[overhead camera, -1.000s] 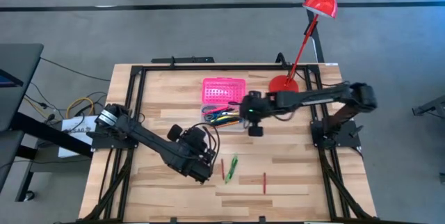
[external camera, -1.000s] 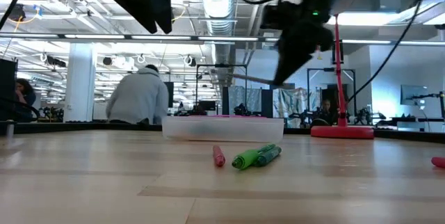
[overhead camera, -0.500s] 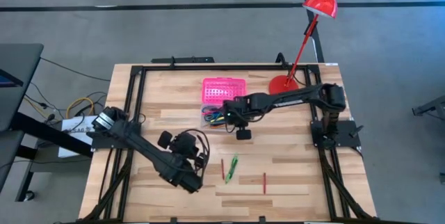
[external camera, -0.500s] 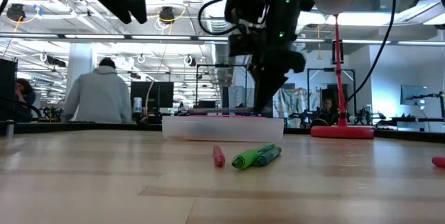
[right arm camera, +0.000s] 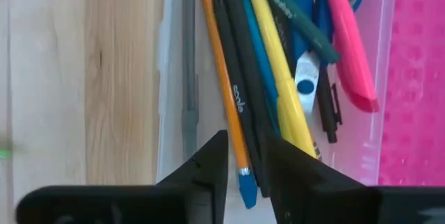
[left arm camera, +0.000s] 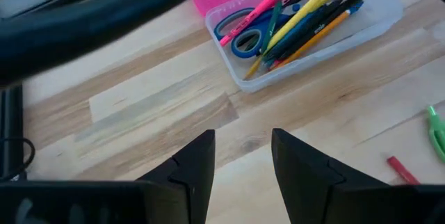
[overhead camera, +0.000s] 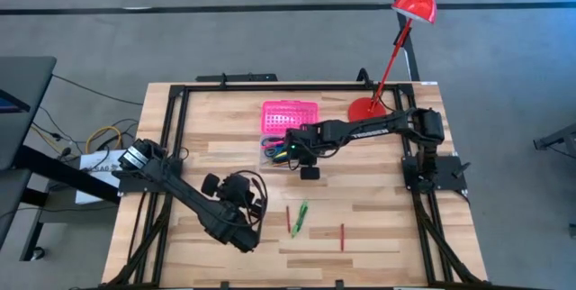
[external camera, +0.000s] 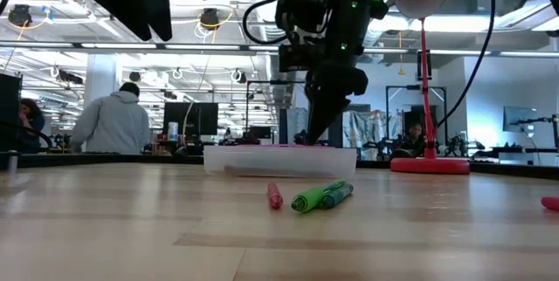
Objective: Pick & place school supplies into a supply box
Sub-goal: Put the red crayon into the pink supply box
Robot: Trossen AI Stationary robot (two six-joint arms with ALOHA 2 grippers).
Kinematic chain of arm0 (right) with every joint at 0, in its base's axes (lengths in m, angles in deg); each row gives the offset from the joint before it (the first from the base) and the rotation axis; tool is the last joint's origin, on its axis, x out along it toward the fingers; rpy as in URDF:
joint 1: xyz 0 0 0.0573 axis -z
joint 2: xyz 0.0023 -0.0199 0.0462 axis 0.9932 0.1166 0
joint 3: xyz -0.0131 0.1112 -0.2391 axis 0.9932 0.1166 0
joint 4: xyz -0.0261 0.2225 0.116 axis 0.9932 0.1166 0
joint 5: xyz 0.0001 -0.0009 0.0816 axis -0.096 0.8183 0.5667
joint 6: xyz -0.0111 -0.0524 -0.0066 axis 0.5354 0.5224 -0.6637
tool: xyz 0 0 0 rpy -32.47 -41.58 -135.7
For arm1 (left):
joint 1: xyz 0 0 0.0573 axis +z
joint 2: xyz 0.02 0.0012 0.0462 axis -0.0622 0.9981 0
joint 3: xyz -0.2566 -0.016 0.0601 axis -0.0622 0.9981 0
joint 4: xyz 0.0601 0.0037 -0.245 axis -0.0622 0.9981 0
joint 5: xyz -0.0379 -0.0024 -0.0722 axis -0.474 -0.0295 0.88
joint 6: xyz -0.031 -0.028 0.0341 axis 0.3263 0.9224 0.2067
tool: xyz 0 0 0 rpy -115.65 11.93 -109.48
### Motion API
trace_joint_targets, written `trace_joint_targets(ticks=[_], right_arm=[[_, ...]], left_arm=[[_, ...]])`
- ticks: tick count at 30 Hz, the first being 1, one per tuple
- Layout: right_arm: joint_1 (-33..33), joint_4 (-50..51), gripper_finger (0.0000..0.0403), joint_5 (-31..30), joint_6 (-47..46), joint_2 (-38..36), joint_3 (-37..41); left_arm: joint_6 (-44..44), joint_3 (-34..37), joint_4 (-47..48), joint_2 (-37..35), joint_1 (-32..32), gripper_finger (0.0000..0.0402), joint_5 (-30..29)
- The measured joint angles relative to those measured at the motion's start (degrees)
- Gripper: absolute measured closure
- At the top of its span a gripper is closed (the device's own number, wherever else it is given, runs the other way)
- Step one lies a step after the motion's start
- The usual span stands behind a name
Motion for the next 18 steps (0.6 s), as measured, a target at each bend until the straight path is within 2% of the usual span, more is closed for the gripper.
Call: trace_joint_targets(ticks=[4,7,12,18], right_arm=[[0.1,0.5,0.0301,0.1,-2.6,0.0,0.0],[0.1,2.2,0.0287,4.3,-2.7,-1.7,0.2],[-0.2,1.8,0.0279,10.3,-1.6,-6.7,0.1],[-3.0,1.9,0.0281,10.5,2.1,-13.2,0.1]], left_arm=[[0.7,0.0,-1.9,0.0,0.0,0.0264,0.9],[0.7,0.0,-6.7,0.0,0.0,0.0264,2.3],[-1.0,1.2,-21.1,0.0,0.1,0.0264,3.4],[-3.4,6.7,-38.0,0.0,0.4,0.0264,5.9]])
